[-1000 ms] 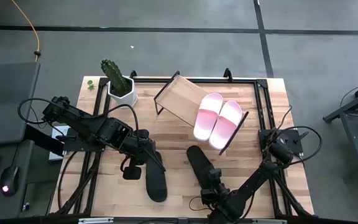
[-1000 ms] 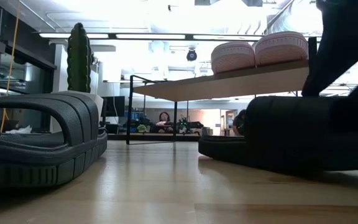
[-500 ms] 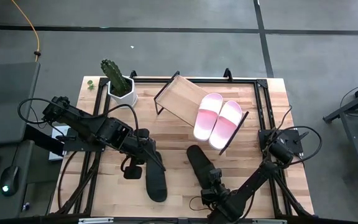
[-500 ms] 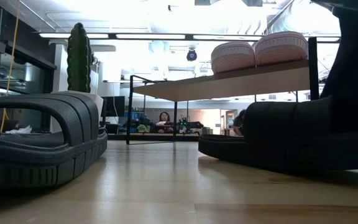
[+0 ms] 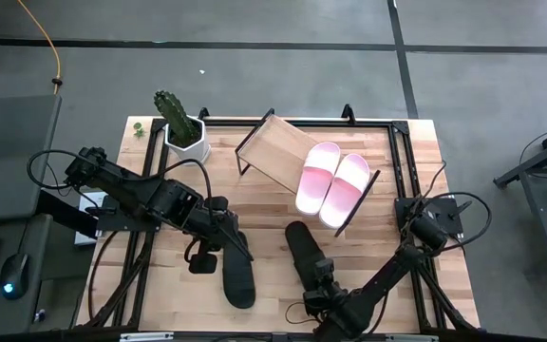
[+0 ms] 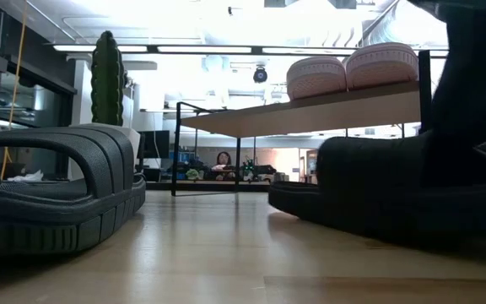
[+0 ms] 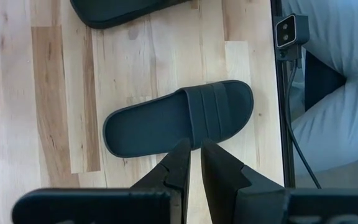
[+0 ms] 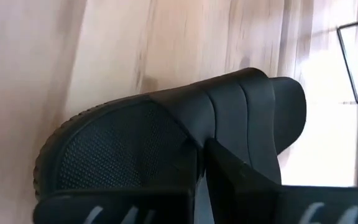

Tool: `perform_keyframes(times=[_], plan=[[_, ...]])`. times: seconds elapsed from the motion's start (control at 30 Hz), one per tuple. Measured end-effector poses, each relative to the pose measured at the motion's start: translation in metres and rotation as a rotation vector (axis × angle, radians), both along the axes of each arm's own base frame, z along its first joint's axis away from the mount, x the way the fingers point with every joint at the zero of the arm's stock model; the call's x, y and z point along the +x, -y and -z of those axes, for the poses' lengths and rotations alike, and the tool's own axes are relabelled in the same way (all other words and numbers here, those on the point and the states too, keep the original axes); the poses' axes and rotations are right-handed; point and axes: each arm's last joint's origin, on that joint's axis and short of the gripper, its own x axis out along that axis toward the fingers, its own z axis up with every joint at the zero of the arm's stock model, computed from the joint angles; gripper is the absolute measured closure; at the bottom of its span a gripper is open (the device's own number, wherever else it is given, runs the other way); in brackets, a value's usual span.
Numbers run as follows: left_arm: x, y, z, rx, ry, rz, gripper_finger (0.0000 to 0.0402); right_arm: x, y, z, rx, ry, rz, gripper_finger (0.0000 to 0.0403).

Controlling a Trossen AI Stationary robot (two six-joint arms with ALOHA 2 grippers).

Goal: Pick and place slides into the shelf
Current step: Put the right black slipper on the shelf

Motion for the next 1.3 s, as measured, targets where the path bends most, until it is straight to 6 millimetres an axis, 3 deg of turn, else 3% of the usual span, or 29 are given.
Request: perform_keyframes(times=[0.63, 1.1, 1.3], plan=[[0.000, 0.000, 0.000, 0.000, -0.001, 0.000, 0.0371, 0.002, 0.000, -0.003, -0.099, 0.053, -0.060, 0.0401], [0.001, -0.003, 0.000, 0.083, 0.025, -0.002, 0.0371, 0.019, -0.010, -0.067, -0.093, 0.171, -0.051, 0.0403], [0.001, -0.003, 0.000, 0.083, 0.025, -0.002, 0.0371, 0.020, -0.010, -0.084, -0.114, 0.210, -0.047, 0.0403]])
